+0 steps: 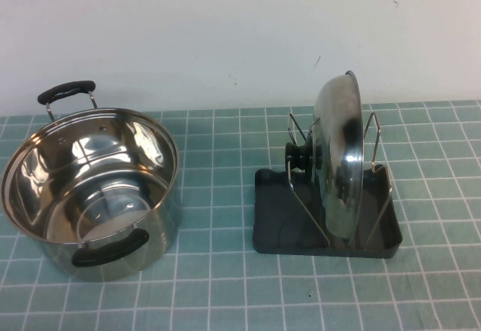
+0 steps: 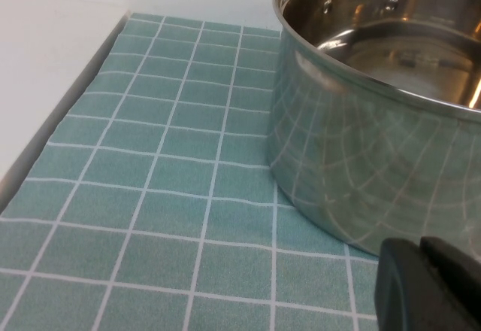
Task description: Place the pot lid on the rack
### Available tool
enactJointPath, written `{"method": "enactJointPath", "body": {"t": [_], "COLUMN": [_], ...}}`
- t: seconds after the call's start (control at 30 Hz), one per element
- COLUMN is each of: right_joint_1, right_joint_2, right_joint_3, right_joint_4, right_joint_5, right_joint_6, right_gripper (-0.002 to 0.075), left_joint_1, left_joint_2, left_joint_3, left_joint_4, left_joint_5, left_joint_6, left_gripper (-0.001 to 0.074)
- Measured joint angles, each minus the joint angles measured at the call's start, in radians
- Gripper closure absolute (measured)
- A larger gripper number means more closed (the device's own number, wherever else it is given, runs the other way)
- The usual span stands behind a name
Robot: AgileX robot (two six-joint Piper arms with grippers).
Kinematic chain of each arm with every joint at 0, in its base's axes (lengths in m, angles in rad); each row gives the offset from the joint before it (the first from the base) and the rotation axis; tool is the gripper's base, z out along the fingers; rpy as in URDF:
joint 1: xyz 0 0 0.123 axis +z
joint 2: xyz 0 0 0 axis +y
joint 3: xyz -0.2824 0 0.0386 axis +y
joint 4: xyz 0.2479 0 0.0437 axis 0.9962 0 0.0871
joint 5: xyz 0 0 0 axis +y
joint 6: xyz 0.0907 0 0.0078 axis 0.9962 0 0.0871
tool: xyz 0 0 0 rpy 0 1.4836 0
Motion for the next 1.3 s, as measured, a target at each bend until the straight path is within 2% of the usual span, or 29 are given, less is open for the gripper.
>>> {"method": "enactJointPath", "body": {"t": [0.27, 0.33, 0.43, 0.53, 0.7, 0.9, 1.07, 1.3], "right_joint_1": [-0.016, -0.027, -0.084, -0.196, -0.447, -0.636, -0.662, -0.587], "right_joint_2": [-0.053, -0.064, -0.100, -0.160, -0.220, -0.223, -0.223, -0.223], "right_joint_3": [0.000, 0.000, 0.000, 0.000, 0.012, 0.084, 0.097, 0.097], "right_joint_4": [0.001, 0.025, 0.132, 0.257, 0.378, 0.521, 0.538, 0.538], "right_joint_5": [-0.017, -0.017, -0.001, 0.021, 0.019, 0.006, 0.041, 0.041], "right_joint_6": [0.097, 0.061, -0.088, -0.260, -0.495, -0.630, -0.655, -0.627], "right_gripper": [0.0727, 0.0727, 0.0727, 0.0727, 0.0727, 0.0727, 0.0727, 0.0727], "left_joint_1": [0.000, 0.000, 0.000, 0.000, 0.000, 0.000, 0.000, 0.000], "left_joint_2": [0.000, 0.000, 0.000, 0.000, 0.000, 0.000, 0.000, 0.000], "left_joint_3": [0.000, 0.000, 0.000, 0.000, 0.000, 0.000, 0.000, 0.000], "left_joint_4": [0.000, 0.000, 0.000, 0.000, 0.000, 0.000, 0.000, 0.000], "left_joint_5": [0.000, 0.000, 0.000, 0.000, 0.000, 0.000, 0.002, 0.002], "left_joint_6": [0.000, 0.000, 0.000, 0.000, 0.002, 0.002, 0.002, 0.002], "left_gripper": [0.0737, 0.0737, 0.0737, 0.0737, 0.0737, 0.0737, 0.0737, 0.0737]}}
